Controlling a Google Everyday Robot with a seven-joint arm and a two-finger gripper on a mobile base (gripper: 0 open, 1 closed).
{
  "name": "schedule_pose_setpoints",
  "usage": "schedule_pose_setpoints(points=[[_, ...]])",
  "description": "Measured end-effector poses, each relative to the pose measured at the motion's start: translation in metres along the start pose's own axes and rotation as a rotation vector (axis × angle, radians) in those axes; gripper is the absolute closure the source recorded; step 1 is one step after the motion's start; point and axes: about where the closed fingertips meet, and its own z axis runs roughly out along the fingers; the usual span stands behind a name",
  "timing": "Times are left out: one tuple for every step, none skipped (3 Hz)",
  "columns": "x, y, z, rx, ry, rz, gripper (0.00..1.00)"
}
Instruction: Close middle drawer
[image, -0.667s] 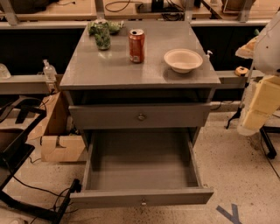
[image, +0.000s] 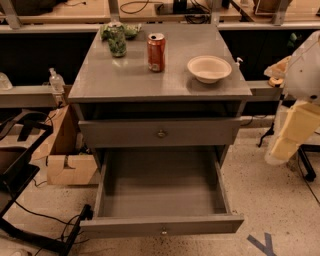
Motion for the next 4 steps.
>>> schedule_pose_setpoints(points=[[0.012, 0.035, 0.072, -0.055, -0.138, 0.035, 0.00], [0.025, 0.072, 0.135, -0.088, -0.244, 0.075, 0.00], [0.037, 0.122, 0.213, -0.144, -0.362, 0.141, 0.00], [0.048, 0.167, 0.287, -0.179, -0.420, 0.232, 0.00]])
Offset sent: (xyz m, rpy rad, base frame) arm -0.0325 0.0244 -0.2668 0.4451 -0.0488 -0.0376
